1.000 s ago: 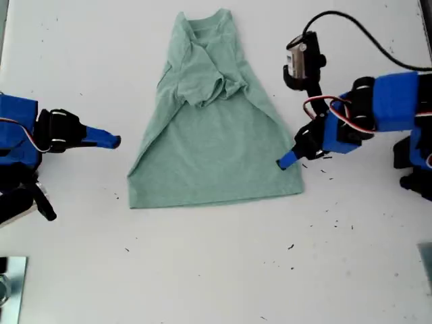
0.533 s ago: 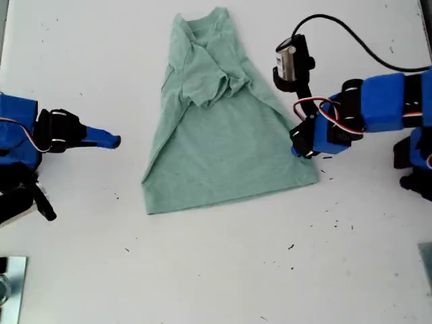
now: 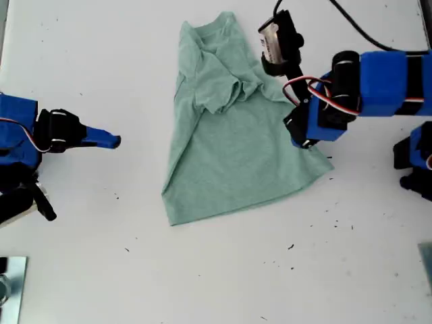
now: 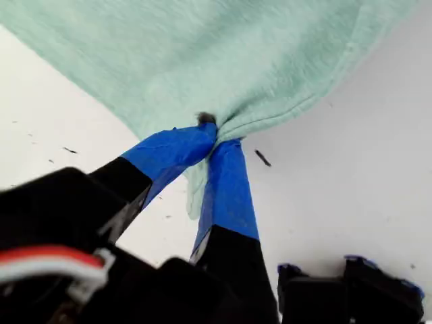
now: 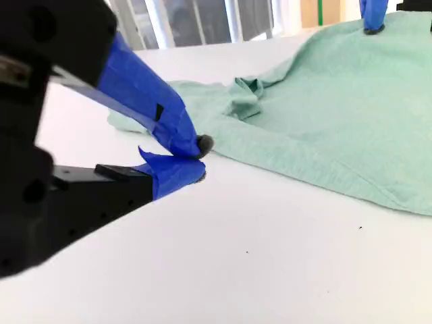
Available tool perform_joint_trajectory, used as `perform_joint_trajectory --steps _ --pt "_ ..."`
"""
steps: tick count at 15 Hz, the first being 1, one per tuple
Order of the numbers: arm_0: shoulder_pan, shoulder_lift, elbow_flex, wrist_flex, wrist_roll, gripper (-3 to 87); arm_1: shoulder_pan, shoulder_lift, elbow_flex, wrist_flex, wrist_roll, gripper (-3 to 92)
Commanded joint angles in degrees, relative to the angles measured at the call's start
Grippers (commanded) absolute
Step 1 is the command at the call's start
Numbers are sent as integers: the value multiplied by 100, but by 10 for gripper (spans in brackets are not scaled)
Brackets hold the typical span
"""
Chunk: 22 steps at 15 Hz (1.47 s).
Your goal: Fold t shirt
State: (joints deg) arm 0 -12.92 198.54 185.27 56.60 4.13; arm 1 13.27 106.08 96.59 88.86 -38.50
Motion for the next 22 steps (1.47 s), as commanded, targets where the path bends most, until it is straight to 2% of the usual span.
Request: perform_joint_trajectory --steps 1,4,7,8,9,11,12,15,16,18,19,20,22 --pt "70 35 70 -9 79 -3 -220 -237 -809 -167 343 -4" --pt "44 35 70 -9 88 -3 -536 -1195 -1898 -536 1143 -5" --pt "-9 26 70 -9 105 -3 -817 -2355 -2030 -2224 1274 1" --pt "-26 26 70 -9 123 -3 -870 -2883 -2013 -2637 1248 115" --pt "0 26 70 -9 132 -3 -949 -3217 -2039 -2988 1257 166" --pt "18 35 70 -9 132 -3 -1002 -3437 -2057 -3111 1266 236" --pt "0 44 70 -9 141 -3 -984 -3287 -2162 -2725 1248 219" --pt "0 44 70 -9 149 -3 -1063 -2048 -4597 97 940 244" --pt "9 44 70 -9 149 -3 -1116 -1266 -4632 475 914 245" --pt "-18 44 70 -9 149 -3 -879 396 -2821 686 1002 238" --pt "-18 44 70 -9 149 -3 -563 1266 -1169 422 914 209" --pt "-18 44 70 -9 149 -3 -141 2268 923 -237 844 127" --pt "18 53 70 -9 141 -3 369 4544 4799 -2109 448 91"
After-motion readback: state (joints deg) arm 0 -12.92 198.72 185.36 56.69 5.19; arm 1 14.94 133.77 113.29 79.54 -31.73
